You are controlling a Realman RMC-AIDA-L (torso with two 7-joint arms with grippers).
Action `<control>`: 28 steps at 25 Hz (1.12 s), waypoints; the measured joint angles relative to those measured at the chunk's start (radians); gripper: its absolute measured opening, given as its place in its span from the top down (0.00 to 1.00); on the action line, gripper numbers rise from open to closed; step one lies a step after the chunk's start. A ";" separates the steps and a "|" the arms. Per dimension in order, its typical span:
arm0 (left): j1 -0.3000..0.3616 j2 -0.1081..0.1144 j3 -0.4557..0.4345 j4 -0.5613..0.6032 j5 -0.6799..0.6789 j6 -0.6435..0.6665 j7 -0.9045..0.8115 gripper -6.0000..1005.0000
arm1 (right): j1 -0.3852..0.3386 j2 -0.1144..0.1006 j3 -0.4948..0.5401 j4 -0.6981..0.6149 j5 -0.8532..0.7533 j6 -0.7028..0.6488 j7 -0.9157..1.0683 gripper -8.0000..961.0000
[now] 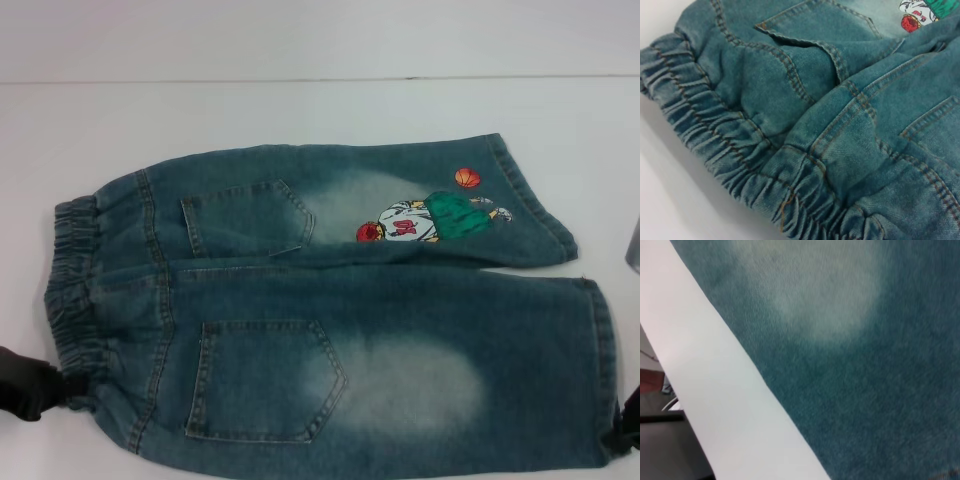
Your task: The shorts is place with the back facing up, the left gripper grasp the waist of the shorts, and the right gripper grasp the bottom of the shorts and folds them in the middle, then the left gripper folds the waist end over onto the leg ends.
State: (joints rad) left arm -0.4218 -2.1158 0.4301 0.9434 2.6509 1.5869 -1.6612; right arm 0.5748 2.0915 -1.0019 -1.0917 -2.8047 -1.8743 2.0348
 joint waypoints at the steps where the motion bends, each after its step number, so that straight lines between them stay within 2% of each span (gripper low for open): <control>1: 0.000 0.000 -0.005 0.000 -0.002 -0.001 0.000 0.94 | -0.006 0.000 0.002 -0.012 0.007 -0.001 -0.008 0.96; 6: 0.001 0.004 -0.028 0.006 -0.032 -0.007 0.002 0.94 | -0.049 -0.001 0.020 -0.121 0.099 -0.007 -0.073 0.96; 13: -0.014 0.010 -0.032 0.009 -0.071 0.001 -0.002 0.94 | -0.077 0.000 0.063 -0.177 0.219 0.018 -0.212 0.96; 20: -0.035 0.025 -0.034 0.013 -0.152 0.011 -0.025 0.93 | -0.077 -0.004 0.203 -0.204 0.338 0.078 -0.235 0.97; 28: -0.079 0.043 -0.036 0.053 -0.199 0.002 -0.184 0.90 | -0.064 -0.007 0.327 -0.228 0.454 0.149 -0.189 0.97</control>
State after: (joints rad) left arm -0.5010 -2.0725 0.3939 0.9968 2.4523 1.5886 -1.8452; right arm 0.5103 2.0847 -0.6748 -1.3197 -2.3506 -1.7256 1.8461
